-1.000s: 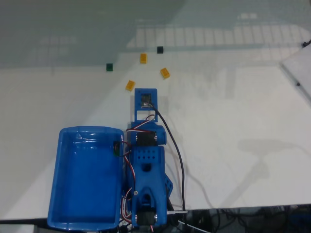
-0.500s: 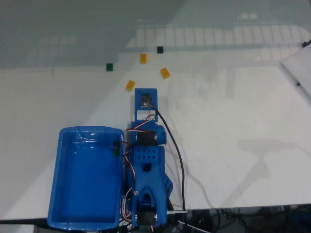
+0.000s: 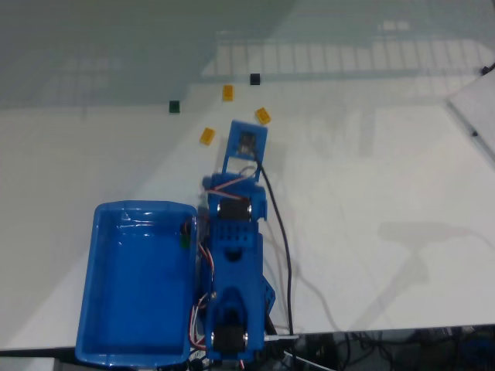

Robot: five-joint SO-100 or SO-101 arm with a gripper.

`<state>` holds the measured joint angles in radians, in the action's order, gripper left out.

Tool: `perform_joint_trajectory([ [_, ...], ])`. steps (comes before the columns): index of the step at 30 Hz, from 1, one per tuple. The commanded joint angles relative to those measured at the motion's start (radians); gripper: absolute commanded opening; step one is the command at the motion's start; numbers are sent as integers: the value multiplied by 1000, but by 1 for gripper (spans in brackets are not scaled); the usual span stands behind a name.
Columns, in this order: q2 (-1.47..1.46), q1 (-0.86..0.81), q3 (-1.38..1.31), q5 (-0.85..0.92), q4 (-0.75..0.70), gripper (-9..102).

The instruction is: Pick up all the lego then put into the bin

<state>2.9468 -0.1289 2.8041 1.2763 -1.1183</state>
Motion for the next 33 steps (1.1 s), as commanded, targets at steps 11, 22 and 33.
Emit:
perform_joint_trajectory([
  [11,-859,147,-808,-336,25,27],
  [22,-1213,178,-1011,-373,55,25],
  [33,-1404,207,-1124,-357,49,23],
])
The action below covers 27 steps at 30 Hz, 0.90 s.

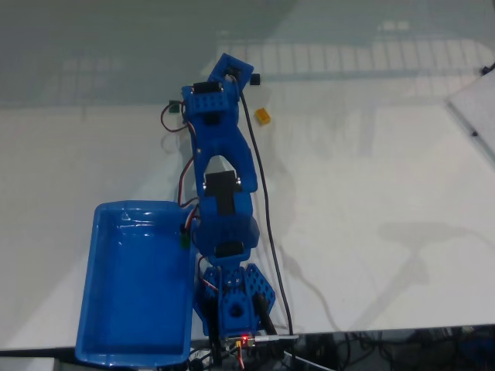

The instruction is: Pick up all the lego then put into the bin

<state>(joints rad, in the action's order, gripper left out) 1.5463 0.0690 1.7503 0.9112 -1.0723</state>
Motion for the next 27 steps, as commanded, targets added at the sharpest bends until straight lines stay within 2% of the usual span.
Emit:
perform_joint_trajectory([
  [1,-17,6,-84,6,2,23],
  [27,-204,-20,-184,72,-43,18],
])
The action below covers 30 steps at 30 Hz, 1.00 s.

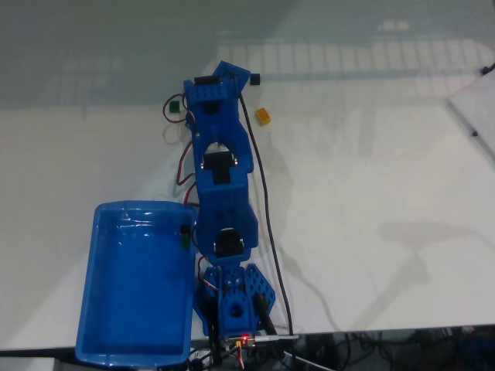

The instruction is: Pick up all the lego then put into the bin

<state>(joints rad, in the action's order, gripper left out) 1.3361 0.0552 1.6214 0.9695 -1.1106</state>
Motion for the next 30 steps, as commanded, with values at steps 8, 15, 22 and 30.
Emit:
perform_joint_trajectory([
  [8,-12,-5,-55,31,-5,15],
  [15,-25,-3,-60,32,-2,5],
  [22,-29,2,-60,20,2,0],
  [30,140,35,-37,-6,-5,0],
])
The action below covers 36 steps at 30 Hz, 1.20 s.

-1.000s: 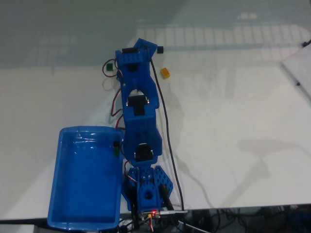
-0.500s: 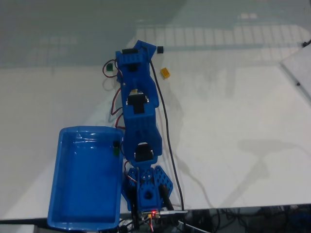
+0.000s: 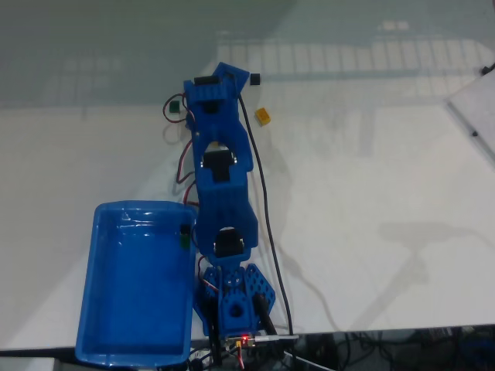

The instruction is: Pick up all the lego then put into the bin

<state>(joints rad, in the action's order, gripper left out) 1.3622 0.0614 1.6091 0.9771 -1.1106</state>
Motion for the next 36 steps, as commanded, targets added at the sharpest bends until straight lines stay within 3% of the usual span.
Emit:
perform_joint_trajectory([
  [1,176,44,-6,-20,-5,0],
  [6,627,209,143,-29,-69,0],
  [13,1147,667,351,58,-227,1],
  [23,1284,1167,446,72,-448,1],
  [30,1281,1278,520,107,-514,4],
  [36,1278,1252,581,135,-506,30],
])
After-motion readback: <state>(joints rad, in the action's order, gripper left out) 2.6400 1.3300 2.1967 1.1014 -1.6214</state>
